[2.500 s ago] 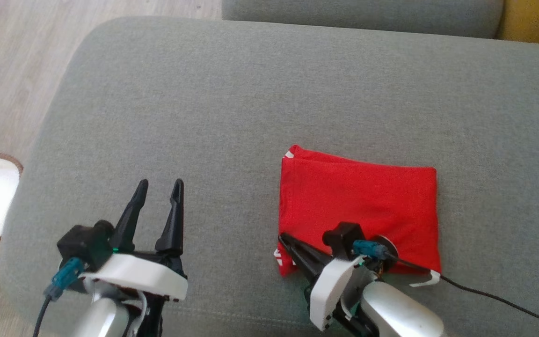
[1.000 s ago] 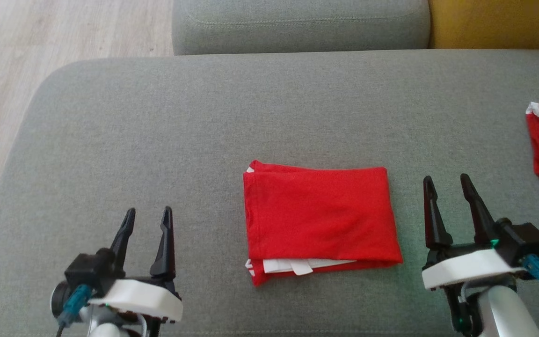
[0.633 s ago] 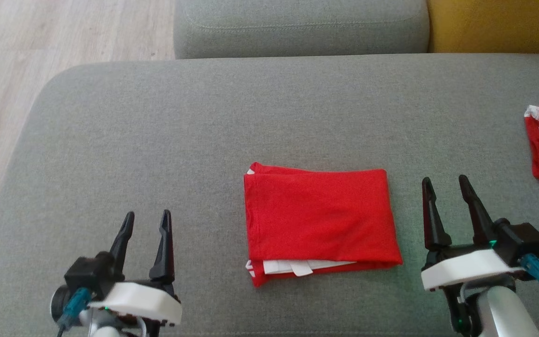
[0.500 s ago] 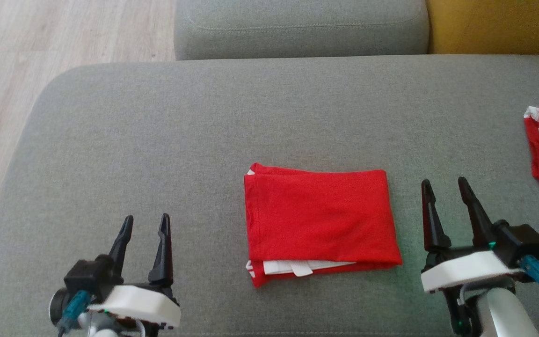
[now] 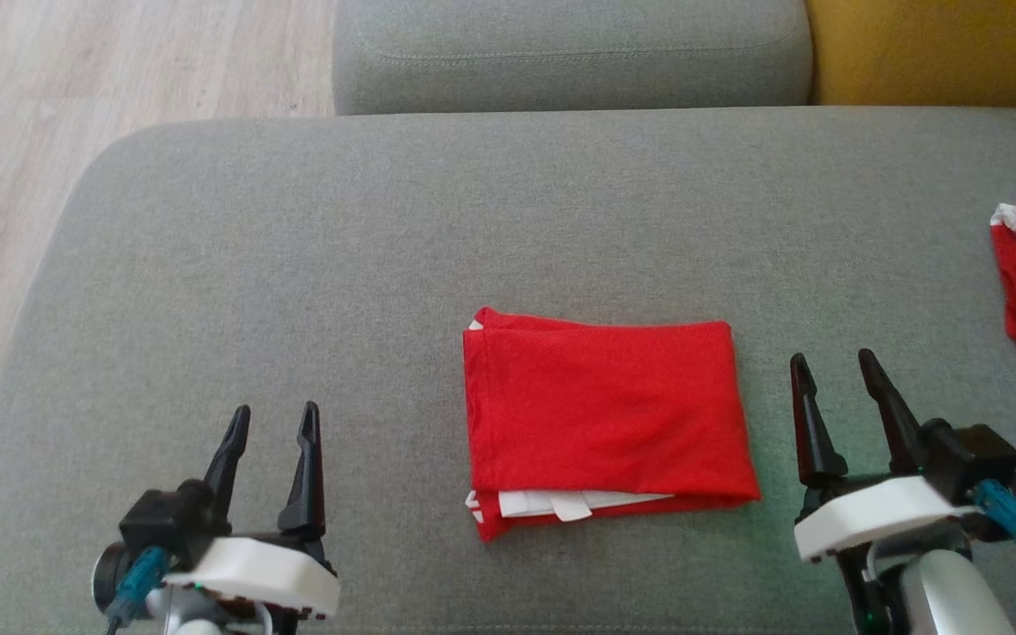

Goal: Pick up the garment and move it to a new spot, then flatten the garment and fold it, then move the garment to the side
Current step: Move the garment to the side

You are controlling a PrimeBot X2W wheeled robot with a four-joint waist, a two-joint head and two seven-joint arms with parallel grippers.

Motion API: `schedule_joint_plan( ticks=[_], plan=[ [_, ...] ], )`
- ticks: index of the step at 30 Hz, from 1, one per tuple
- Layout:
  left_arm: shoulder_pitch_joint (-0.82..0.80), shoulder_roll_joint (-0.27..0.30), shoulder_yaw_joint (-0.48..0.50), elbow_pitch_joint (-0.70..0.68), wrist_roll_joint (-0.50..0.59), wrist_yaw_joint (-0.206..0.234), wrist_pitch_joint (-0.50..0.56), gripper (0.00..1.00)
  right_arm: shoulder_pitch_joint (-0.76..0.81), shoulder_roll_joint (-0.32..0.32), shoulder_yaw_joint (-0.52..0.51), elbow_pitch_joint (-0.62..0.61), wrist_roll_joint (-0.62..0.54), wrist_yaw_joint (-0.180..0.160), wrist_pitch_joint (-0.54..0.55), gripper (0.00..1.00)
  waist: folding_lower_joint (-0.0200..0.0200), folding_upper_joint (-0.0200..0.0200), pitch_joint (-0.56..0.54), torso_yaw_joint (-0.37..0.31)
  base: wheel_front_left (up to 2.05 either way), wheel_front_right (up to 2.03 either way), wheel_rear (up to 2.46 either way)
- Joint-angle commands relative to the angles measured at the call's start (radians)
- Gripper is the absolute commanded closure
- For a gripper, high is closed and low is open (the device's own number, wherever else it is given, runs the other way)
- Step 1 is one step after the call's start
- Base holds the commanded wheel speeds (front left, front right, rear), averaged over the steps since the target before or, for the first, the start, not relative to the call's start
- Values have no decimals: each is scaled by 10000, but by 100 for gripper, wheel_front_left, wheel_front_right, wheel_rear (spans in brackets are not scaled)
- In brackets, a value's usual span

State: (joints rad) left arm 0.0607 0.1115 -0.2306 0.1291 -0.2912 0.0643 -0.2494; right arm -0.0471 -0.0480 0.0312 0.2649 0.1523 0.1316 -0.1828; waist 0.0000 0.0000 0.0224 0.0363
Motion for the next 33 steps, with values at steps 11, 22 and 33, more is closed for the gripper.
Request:
schedule_joint_plan(
  ticks=[11, 22, 33],
  plan=[
    [-431, -152, 482, -450, 257, -152, -124, 0, -728, -22, 153, -205, 147, -9, 2589, 0, 0, 0, 315, 248, 0, 0, 0],
    [-690, -355, 595, -427, 339, -287, -124, 0, -1560, -372, 451, 871, 1343, -9, 5125, 0, 0, 0, 909, 688, 0, 0, 0],
    [-811, -490, 760, -400, 436, -408, -124, 0, -2213, -849, 1260, 1813, 2348, -9, 5837, 79, 0, 0, 1183, 755, 0, 0, 0]
  ],
)
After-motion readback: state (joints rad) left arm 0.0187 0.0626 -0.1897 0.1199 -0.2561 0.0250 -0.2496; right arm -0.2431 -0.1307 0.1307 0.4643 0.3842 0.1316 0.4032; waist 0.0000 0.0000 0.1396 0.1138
